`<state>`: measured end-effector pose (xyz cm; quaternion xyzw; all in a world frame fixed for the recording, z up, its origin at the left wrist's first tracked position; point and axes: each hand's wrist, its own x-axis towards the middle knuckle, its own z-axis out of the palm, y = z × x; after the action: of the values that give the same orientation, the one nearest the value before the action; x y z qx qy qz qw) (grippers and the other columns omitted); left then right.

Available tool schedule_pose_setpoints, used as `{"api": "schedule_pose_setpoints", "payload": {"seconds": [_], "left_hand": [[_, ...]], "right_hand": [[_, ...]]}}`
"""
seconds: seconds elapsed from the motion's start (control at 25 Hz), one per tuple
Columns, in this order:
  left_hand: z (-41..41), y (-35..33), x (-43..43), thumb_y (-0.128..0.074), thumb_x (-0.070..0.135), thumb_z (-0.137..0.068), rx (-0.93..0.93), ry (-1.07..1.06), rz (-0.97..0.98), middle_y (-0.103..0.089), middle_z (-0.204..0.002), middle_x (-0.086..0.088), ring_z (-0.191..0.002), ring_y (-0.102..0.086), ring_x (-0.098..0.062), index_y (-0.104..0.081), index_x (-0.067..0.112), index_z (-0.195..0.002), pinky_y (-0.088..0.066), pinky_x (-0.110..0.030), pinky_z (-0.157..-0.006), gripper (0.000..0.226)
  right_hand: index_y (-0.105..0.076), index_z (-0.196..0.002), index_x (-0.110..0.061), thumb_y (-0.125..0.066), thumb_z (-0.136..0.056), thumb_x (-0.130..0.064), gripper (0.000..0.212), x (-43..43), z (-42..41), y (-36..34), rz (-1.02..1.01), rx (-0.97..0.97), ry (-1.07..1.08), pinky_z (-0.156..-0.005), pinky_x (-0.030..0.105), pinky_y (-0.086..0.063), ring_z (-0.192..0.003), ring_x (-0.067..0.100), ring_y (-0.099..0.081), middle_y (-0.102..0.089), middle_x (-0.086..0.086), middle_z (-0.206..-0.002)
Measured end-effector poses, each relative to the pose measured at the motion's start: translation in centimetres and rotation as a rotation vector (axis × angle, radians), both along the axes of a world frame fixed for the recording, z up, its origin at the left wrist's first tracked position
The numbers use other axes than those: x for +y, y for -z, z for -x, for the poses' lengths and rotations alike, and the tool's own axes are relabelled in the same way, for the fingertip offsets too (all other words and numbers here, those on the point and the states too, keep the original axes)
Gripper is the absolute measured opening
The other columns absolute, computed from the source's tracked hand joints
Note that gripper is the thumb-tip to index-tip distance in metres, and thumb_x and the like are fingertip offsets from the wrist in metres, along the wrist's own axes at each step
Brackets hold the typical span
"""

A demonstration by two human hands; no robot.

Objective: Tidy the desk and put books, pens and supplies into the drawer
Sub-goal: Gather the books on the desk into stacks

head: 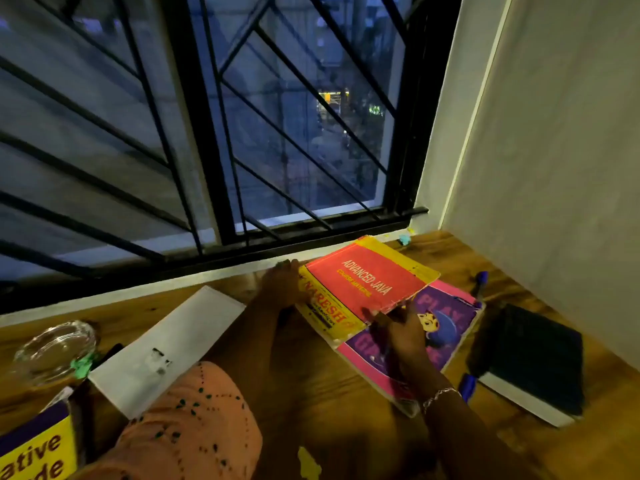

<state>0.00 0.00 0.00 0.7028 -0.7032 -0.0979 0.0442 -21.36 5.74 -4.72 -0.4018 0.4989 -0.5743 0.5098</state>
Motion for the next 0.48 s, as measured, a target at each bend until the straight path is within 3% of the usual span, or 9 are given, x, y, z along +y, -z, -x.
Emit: {"api": "schedule_pose_setpoints", "payload": {"seconds": [0.08,0.16,0.24,0.32,0.36,0.44,0.48], "left_hand": [[-0.3,-0.1,-0.8,-0.079,0.034,-0.069,0.063,-0.002,-0.073,-0.047,-0.134,-0.016,-0.125,-0.045,-0.032,-0.036,0.006,-0.135,-0.037,-0.039,-0.102,0.083],[-0.5,0.0,-1.6,-0.083,0.020,-0.064,0.202,-0.006,-0.147,-0.055,-0.127,-0.013,-0.123,-0.049,-0.030,-0.048,0.010,-0.127,-0.039,-0.037,-0.102,0.072],[0.3,-0.1,-1.8,-0.082,0.018,-0.067,0.197,0.002,-0.187,-0.052,-0.130,-0.013,-0.125,-0.046,-0.029,-0.045,0.009,-0.130,-0.037,-0.035,-0.102,0.074],[0.7,-0.2,-2.4,-0.078,0.025,-0.072,0.097,-0.055,-0.167,-0.044,-0.135,-0.017,-0.126,-0.042,-0.033,-0.038,0.006,-0.134,-0.037,-0.037,-0.101,0.077],[0.5,-0.2,-2.9,-0.075,0.027,-0.075,0.084,-0.112,-0.147,-0.042,-0.134,-0.019,-0.126,-0.042,-0.034,-0.038,0.004,-0.133,-0.038,-0.037,-0.100,0.073],[0.3,-0.5,-3.9,-0.066,0.023,-0.082,0.160,-0.171,-0.087,-0.049,-0.129,-0.021,-0.120,-0.047,-0.033,-0.049,0.000,-0.121,-0.041,-0.037,-0.095,0.048],[0.2,-0.8,-4.2,-0.062,0.019,-0.084,0.204,-0.147,-0.049,-0.055,-0.121,-0.022,-0.115,-0.052,-0.034,-0.058,-0.001,-0.106,-0.044,-0.036,-0.090,0.030]], "right_hand": [[-0.059,-0.095,-0.016,-0.079,-0.060,-0.006,0.041,-0.5,0.1,-0.3,-0.030,-0.180,-0.017,-0.088,0.046,-0.050,-0.096,0.032,-0.065,-0.069,0.013,-0.103],[-0.058,-0.084,-0.007,-0.080,-0.049,-0.015,0.042,-0.9,0.4,-0.6,-0.114,-0.279,-0.027,-0.069,0.034,-0.054,-0.076,0.025,-0.066,-0.069,0.017,-0.091],[-0.057,-0.078,-0.010,-0.076,-0.058,-0.013,0.027,-1.3,0.9,-1.0,-0.221,-0.294,-0.019,-0.047,0.020,-0.040,-0.050,0.012,-0.051,-0.067,0.010,-0.069],[-0.059,-0.076,-0.012,-0.061,-0.079,-0.004,0.008,-1.5,1.2,-1.7,-0.308,-0.337,0.010,-0.047,0.020,-0.033,-0.046,0.008,-0.044,-0.068,0.003,-0.058],[-0.063,-0.074,-0.011,-0.056,-0.082,-0.004,0.013,-1.7,1.4,-1.9,-0.332,-0.346,0.015,-0.045,0.019,-0.031,-0.042,0.008,-0.040,-0.064,0.005,-0.053],[-0.065,-0.070,-0.007,-0.056,-0.082,-0.004,0.015,-1.9,1.6,-2.4,-0.372,-0.369,0.016,-0.036,0.012,-0.023,-0.029,0.007,-0.028,-0.048,0.005,-0.042],[-0.066,-0.075,-0.003,-0.058,-0.081,-0.005,0.010,-2.2,1.7,-2.3,-0.385,-0.361,0.011,-0.034,0.011,-0.022,-0.025,0.007,-0.025,-0.043,0.001,-0.037]]}}
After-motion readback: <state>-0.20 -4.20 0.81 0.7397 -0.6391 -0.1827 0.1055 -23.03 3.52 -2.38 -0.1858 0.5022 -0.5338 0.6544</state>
